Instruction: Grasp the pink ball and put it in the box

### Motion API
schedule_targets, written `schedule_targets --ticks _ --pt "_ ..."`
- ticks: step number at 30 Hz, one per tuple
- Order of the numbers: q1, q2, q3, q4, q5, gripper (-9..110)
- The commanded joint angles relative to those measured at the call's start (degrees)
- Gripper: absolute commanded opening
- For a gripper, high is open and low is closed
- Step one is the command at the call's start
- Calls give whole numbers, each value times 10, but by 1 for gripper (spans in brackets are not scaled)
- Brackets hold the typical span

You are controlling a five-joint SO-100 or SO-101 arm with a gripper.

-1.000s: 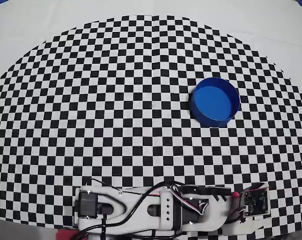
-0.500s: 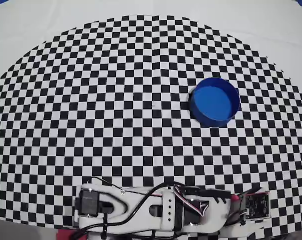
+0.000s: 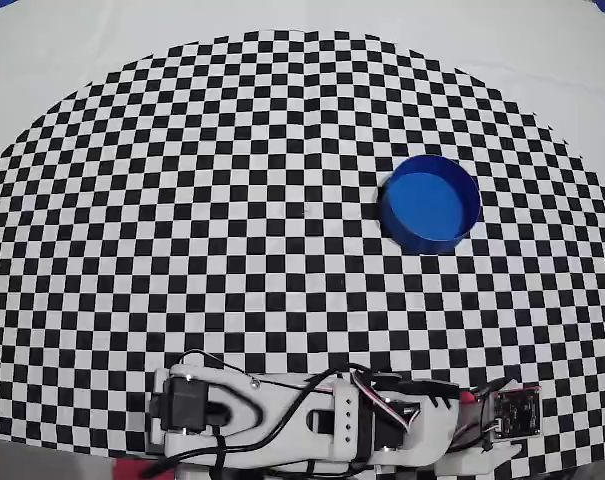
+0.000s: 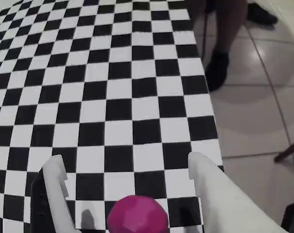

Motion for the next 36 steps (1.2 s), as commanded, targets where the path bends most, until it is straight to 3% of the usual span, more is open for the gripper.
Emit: schedule_targets --ticks 1,36 --pt "4 -13 4 -3 2 29" --pt "1 -105 2 -11 3 29"
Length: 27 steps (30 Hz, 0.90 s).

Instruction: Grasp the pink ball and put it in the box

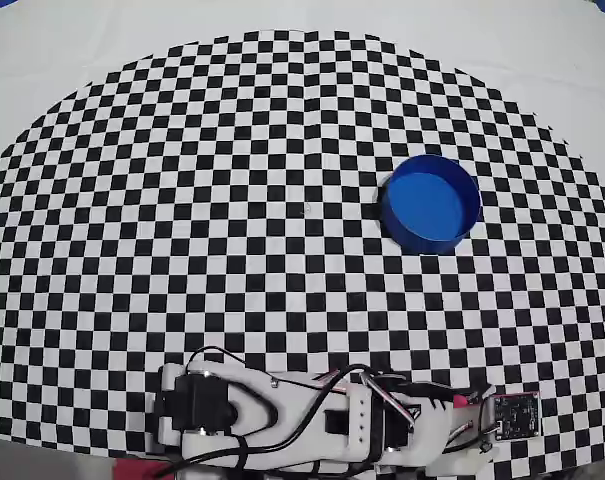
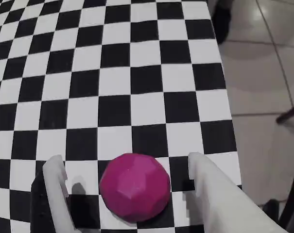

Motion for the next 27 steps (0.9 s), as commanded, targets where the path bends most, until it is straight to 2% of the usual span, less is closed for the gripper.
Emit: schedule_targets --ticks 1,27 --pt "1 -8 4 -9 3 29" --pt "-1 -67 3 -56 3 29"
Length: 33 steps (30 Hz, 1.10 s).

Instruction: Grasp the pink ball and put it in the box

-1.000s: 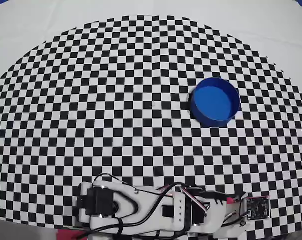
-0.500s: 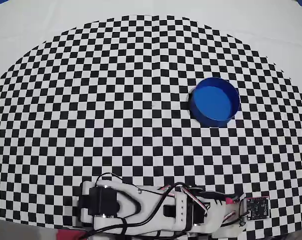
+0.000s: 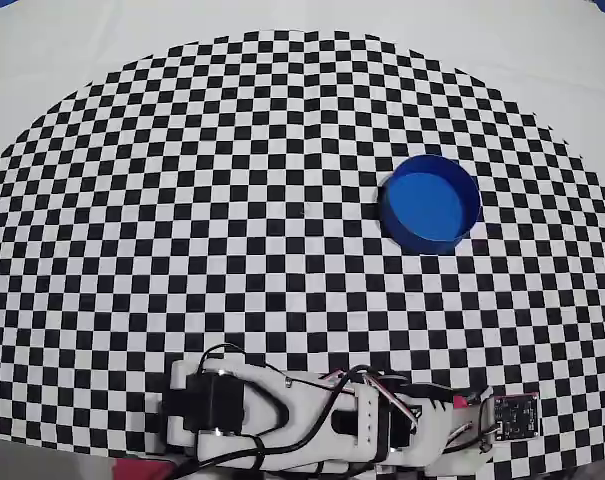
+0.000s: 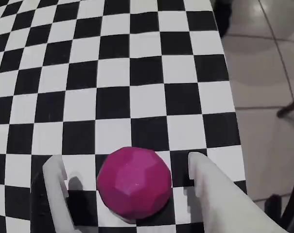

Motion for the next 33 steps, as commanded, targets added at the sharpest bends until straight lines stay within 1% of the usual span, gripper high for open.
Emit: schedule_targets --ticks 1,33 --pt "-1 -4 4 -8 2 29" --pt "-3 -91 2 -83 -1 29"
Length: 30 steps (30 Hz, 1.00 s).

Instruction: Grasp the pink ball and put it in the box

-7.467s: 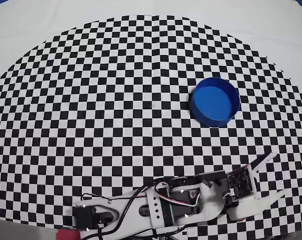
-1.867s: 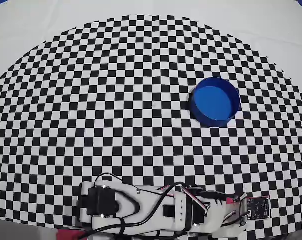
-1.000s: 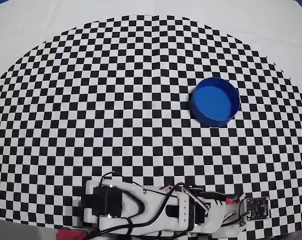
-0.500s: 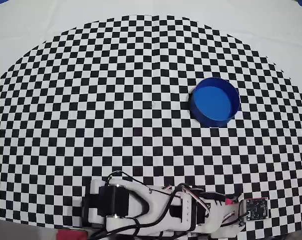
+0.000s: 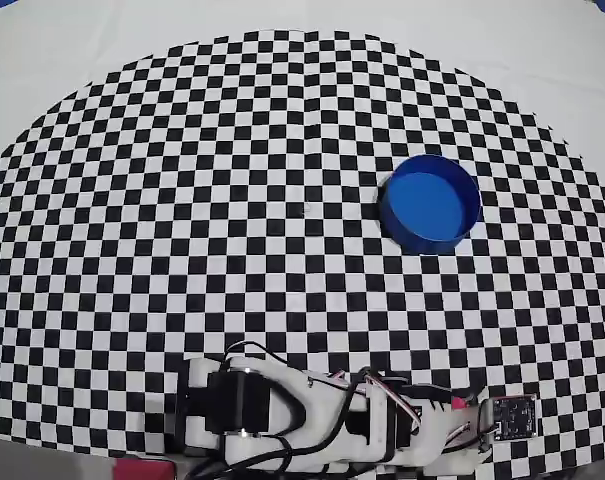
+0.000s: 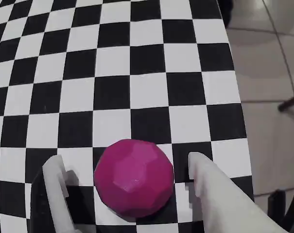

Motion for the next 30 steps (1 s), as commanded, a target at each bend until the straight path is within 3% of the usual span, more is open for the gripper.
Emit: schedule_targets --ticks 1,30 --pt "-2 -6 3 -11 -1 29" --pt "-9 -47 2 -52 -3 29"
